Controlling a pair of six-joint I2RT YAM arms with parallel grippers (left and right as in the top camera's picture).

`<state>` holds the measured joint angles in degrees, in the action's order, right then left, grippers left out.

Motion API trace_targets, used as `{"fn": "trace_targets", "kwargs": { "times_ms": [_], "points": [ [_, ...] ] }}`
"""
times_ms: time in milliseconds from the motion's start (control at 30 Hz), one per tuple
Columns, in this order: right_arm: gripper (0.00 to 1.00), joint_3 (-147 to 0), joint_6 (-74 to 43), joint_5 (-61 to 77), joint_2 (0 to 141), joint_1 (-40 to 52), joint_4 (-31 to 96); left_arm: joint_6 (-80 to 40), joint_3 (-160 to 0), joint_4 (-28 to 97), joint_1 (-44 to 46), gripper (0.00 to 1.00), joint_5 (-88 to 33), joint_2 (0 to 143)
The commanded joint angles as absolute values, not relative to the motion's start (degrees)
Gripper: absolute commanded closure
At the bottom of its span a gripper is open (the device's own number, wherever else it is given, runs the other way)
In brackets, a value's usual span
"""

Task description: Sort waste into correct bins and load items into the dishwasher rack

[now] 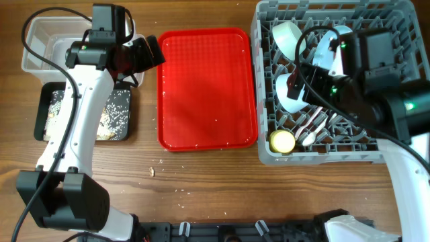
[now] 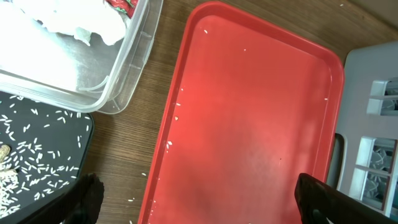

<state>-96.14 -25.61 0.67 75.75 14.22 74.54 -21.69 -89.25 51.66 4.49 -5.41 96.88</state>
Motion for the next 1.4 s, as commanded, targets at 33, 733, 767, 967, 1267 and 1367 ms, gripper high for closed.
{"fn": "trace_targets", "kwargs": {
  "times_ms": [33, 733, 767, 967, 1267, 1367],
  "points": [
    [0.00, -96.64, -15.14, -5.74, 67.85, 14.28, 70.22, -21.23, -89.69, 51.55, 4.54, 0.00, -5.26, 96.75],
    [0.00, -18.57, -4.99, 8.71, 16.71, 3.81, 3.68, -21.23, -89.69, 51.55, 4.54, 0.00, -5.26, 96.75],
    [0.00, -15.99, -5.23, 8.75, 14.59, 3.70, 2.33, -21.23, -89.69, 51.55, 4.54, 0.00, -5.26, 96.75],
    [0.00, -5.78, -5.54, 8.95, 6.04, 2.00, -0.19, -21.23, -89.69, 51.55, 4.54, 0.00, -5.26, 96.75],
    [0.00, -0.30, -7.86, 9.13, 0.16, 2.02, -0.82, -21.23, -89.69, 51.55, 4.54, 0.00, -5.26, 96.75],
    [0.00, -0.30, -7.92, 9.13, 0.16, 2.00, -0.84, -21.23, -89.69, 51.55, 4.54, 0.00, -5.28, 96.75]
  ]
}}
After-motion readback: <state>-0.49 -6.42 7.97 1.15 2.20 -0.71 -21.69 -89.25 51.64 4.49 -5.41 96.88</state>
